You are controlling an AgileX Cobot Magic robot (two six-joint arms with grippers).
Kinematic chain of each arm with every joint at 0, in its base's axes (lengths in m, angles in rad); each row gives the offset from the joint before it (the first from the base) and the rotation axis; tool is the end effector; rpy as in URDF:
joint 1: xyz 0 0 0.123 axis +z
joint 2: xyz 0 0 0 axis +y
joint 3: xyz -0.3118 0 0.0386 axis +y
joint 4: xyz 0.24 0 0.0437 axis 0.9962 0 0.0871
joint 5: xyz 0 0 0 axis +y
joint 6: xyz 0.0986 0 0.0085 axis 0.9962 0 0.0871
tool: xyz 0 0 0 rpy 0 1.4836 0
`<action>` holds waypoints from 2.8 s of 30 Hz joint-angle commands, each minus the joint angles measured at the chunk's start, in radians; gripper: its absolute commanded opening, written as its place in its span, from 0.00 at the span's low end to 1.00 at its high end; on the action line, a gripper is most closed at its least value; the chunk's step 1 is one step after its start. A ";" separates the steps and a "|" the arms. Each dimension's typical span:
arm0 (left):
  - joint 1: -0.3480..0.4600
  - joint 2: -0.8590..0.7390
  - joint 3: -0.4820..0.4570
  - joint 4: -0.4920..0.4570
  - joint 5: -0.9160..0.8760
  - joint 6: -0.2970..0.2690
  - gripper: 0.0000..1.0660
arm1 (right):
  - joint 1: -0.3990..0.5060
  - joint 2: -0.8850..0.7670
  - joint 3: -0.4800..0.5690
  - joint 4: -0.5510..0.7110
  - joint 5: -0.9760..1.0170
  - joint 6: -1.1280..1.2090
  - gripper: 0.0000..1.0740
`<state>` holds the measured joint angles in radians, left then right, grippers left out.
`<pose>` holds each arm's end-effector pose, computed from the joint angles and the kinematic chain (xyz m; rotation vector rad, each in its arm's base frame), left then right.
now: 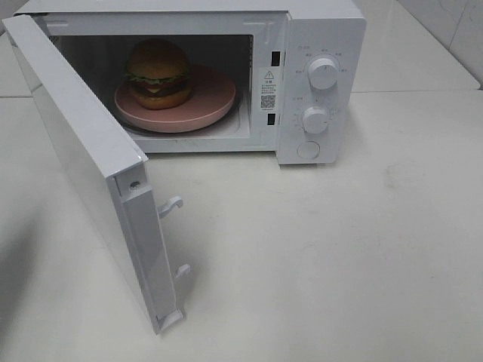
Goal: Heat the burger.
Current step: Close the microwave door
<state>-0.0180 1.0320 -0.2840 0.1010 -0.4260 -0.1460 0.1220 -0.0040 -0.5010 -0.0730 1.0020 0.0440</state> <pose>0.1748 -0.0073 0.2559 -0.0028 1.8082 -0.0889 -0.0315 -0.0100 0.2754 -0.0761 1.9772 0.0215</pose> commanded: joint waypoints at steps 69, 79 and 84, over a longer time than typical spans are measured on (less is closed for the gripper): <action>-0.614 0.795 -0.535 -0.507 -0.402 0.237 0.00 | -0.005 -0.032 0.003 -0.001 -0.008 -0.007 0.70; -0.617 0.876 -0.676 -0.521 -0.360 0.269 0.00 | -0.005 -0.032 0.003 -0.001 -0.008 -0.006 0.70; -0.606 0.901 -0.740 -0.533 -0.330 0.281 0.00 | -0.005 -0.032 0.003 -0.001 -0.008 -0.006 0.70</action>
<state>-0.6540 1.9280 -0.9900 -0.3650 -0.6820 0.1320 0.1220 -0.0040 -0.5010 -0.0720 1.0020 0.0440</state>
